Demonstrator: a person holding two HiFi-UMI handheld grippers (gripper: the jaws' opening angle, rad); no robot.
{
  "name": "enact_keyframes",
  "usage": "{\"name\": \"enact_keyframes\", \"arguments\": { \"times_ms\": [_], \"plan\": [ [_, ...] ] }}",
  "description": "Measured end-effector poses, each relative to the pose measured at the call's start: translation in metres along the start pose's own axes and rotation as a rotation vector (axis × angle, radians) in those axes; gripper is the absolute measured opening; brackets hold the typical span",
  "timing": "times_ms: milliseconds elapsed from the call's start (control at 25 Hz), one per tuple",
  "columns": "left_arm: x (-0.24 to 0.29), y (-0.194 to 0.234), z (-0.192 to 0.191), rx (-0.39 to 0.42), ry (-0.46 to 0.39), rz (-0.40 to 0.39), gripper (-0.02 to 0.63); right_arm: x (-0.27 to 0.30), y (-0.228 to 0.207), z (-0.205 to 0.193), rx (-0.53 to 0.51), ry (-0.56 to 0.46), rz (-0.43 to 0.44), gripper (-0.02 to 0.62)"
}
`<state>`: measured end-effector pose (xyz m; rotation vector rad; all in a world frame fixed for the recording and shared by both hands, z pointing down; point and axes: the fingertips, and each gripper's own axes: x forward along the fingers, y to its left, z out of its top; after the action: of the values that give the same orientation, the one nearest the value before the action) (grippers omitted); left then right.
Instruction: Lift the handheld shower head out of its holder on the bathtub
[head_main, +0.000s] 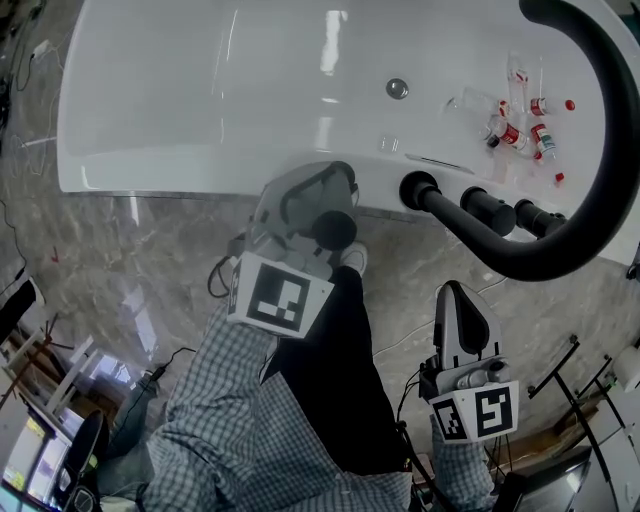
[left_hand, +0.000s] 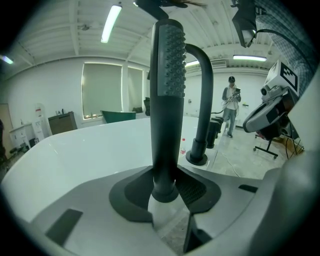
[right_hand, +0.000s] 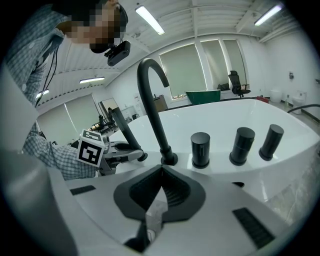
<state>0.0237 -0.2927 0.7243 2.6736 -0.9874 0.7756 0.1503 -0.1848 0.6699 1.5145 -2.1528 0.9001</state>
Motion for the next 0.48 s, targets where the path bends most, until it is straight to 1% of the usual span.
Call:
{"name": "enact_keyframes", "arguments": {
  "times_ms": [80,200,480],
  "plan": [
    [-0.004,-0.001,0.003,-0.004,-0.004,0.005,0.127,-0.003,0.001,0.000,-0.001,-0.004,0.002,0.015],
    [-0.009,-0.001,0.013,0.018,-0.012,0.002,0.127,-0.007,0.001,0.002,-0.004,-0.012,0.002,0.015],
    [-0.031,0.000,0.032,-0.011,-0.034,0.020,0.127,-0.015,0.005,0.016,-0.008,-0.039,0.002,0.015]
  ]
}}
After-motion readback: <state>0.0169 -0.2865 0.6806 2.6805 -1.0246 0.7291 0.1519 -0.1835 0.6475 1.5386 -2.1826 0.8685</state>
